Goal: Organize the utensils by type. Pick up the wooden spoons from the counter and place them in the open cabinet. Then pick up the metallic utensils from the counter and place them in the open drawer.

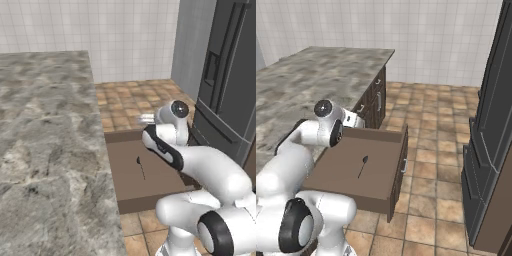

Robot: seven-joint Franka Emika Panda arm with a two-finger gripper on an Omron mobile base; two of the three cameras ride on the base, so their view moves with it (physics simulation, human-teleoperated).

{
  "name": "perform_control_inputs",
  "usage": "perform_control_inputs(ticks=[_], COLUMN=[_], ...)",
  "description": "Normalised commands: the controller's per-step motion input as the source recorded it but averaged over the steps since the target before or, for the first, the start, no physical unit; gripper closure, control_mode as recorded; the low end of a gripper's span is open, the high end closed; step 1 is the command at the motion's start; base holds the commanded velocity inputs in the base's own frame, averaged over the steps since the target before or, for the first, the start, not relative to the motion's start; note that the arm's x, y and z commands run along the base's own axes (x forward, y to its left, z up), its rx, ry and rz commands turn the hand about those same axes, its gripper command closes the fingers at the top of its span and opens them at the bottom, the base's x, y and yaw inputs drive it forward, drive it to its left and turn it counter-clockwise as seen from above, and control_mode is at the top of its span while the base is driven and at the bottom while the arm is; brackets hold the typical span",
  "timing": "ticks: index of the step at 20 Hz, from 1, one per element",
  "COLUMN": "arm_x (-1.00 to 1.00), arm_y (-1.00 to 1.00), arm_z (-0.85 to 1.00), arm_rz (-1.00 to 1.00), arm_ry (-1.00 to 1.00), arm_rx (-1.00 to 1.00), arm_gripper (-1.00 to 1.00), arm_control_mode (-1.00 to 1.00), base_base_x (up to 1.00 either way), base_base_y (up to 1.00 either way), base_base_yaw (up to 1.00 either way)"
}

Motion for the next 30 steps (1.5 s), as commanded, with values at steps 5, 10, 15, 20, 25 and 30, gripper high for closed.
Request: perform_control_inputs(ticks=[5,10,15,20,25,30], arm_x=[-1.0,-0.99,-0.73,-0.3,-0.18,-0.23], arm_y=[0.0,0.0,0.0,-0.03,-0.01,-0.01], arm_z=[1.0,1.0,1.0,0.78,0.23,-0.43], arm_rz=[0.0,0.0,-0.01,-0.04,-0.02,0.0], arm_ry=[-0.41,-0.34,0.01,0.53,0.6,0.35], arm_rx=[0.0,0.0,0.0,0.0,-0.03,-0.04], arm_gripper=[-1.0,-1.0,-1.0,-1.0,-1.0,-1.0], arm_control_mode=[-1.0,-1.0,-1.0,-1.0,-1.0,-1.0], base_base_x=[0.0,0.0,0.0,0.0,0.0,0.0], base_base_y=[0.0,0.0,0.0,0.0,0.0,0.0], base_base_yaw=[0.0,0.0,0.0,0.0,0.0,0.0])
